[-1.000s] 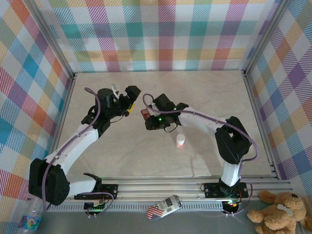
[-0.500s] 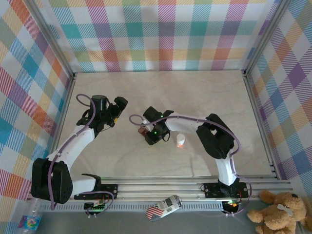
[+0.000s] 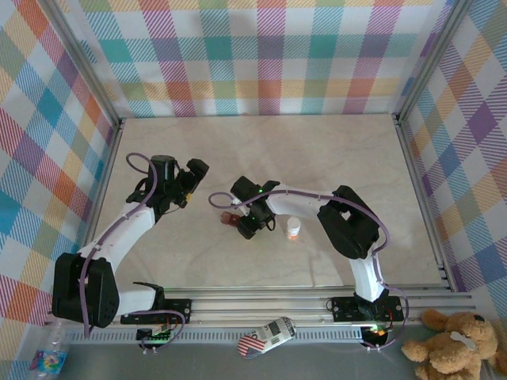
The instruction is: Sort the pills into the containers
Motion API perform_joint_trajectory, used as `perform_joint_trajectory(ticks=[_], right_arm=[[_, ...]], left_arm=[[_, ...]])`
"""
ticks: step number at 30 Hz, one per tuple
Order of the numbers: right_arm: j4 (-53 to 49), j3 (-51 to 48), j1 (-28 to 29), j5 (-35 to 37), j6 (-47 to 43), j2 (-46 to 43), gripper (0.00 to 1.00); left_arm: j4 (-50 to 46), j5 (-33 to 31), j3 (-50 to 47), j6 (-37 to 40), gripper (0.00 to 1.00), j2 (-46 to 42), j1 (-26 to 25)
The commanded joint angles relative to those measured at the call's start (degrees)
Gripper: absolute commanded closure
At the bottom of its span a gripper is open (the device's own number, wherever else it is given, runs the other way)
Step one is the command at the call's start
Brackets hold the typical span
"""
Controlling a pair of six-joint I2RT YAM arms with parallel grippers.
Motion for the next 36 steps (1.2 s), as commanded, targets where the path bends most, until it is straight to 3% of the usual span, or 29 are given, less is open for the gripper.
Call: perform_joint_trajectory(ticks=[1, 10, 21, 27, 36], right_arm=[[-5.7, 1.0, -1.2, 7.3, 0.2, 0.4, 0.33], [-8.6, 6.7, -5.5, 8.2, 3.8, 1.5, 0.34], [-10.4, 9.1, -7.9, -1.9, 8.7, -4.0, 0.33], [-10.0, 13.7, -8.5, -6.1, 10.6, 0.9, 0.32], [-8.7, 15.1, -8.5, -6.4, 11.5, 5.8, 0.3]], left_arm=[[0.6, 0.9, 0.3, 0.4, 0.0, 0.5, 0.5], [-0.3, 1.7, 0.9, 1.3, 0.0, 0.8, 0.5], [-15.7, 4.4, 6.6, 13.9, 0.0, 3.5, -0.2], [-22.2, 1.1, 6.1, 20.1, 0.01, 1.3, -4.4], [-26.9, -3.9, 4.4, 26.0, 0.04, -1.1, -11.7]])
